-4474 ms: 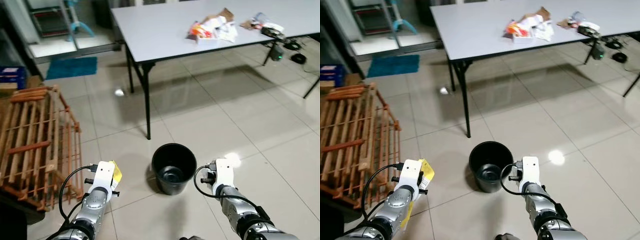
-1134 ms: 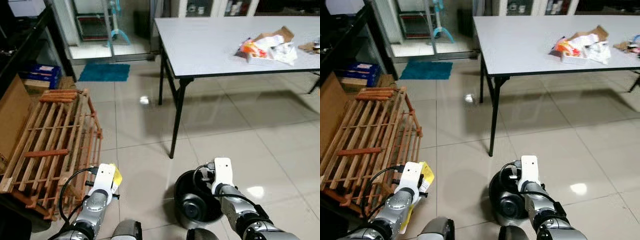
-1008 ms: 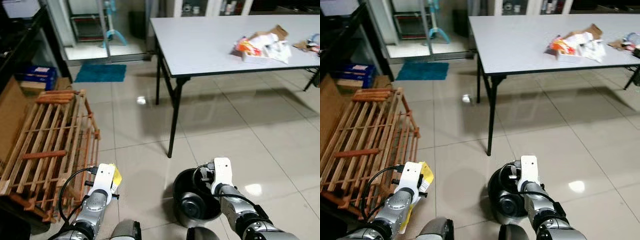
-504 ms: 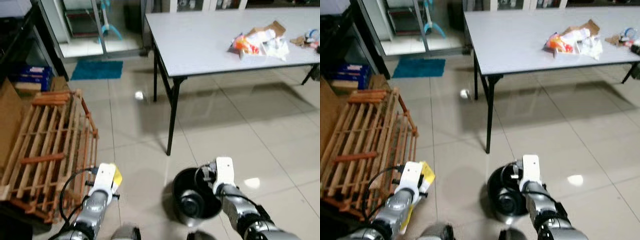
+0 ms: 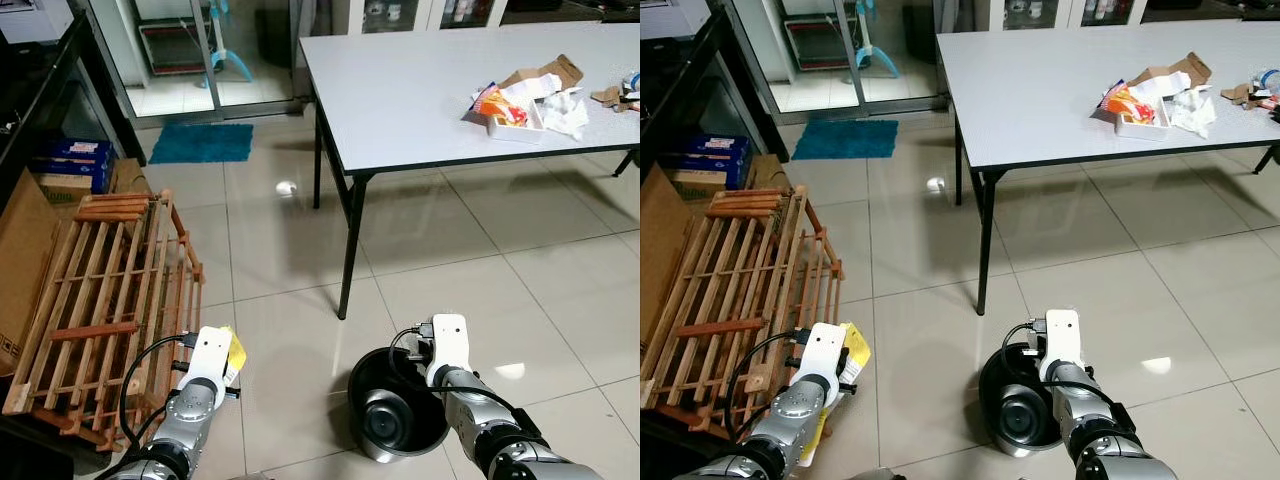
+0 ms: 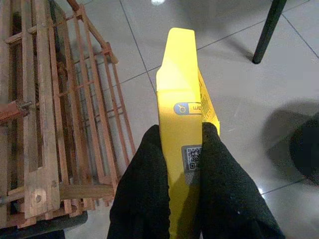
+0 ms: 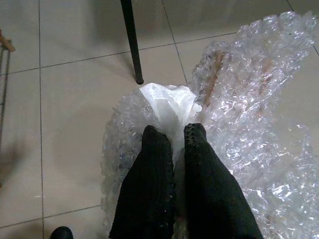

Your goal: Picking trash to rubbish bin

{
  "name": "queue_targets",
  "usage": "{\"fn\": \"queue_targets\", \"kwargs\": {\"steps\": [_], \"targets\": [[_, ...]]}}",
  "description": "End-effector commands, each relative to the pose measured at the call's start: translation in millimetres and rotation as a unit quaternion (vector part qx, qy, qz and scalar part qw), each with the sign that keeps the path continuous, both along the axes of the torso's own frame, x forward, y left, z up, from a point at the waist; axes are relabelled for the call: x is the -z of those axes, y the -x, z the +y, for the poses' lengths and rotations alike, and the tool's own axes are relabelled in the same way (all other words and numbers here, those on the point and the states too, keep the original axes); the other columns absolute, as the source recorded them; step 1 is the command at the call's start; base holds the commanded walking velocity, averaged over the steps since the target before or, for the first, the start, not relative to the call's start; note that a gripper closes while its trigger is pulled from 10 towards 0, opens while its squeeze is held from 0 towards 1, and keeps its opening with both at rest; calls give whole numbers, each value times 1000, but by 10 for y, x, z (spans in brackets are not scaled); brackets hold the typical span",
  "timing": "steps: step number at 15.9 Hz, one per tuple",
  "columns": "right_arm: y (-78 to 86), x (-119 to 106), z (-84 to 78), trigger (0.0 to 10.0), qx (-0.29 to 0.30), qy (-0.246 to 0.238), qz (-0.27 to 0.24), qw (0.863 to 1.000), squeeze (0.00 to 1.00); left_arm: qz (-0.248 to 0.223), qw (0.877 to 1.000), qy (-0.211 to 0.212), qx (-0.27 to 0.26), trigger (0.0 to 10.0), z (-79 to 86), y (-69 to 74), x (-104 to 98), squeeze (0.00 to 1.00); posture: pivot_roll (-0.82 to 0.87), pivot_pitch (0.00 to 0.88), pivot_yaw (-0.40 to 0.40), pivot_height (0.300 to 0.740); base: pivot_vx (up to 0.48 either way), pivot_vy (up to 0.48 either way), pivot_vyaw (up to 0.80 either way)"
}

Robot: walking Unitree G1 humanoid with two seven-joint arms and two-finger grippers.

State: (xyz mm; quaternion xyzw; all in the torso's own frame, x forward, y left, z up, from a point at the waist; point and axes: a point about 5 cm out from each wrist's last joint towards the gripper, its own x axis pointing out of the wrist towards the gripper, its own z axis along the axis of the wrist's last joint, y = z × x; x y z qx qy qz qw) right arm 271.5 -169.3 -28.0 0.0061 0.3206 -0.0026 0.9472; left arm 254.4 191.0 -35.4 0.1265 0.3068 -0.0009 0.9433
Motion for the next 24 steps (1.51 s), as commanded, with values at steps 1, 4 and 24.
{"fn": "queue_targets", "kwargs": {"steps": [1,4,24], "targets": [[13,11,-22,10000,5,4,5,1000,0,1,1000,4,1,10000,-1,0,0,0,0,32,1,740,0,0,0],[15,14,-16,10000,5,0,8,1000,0,-2,1000,4,1,10000,-2,-5,-6,0,2,33,0,740,0,0,0],[18,23,17,10000,-7,3,12,1000,0,0,1000,-18,-1,10000,24,-7,-7,0,-1,27,2,740,0,-217,0]]}}
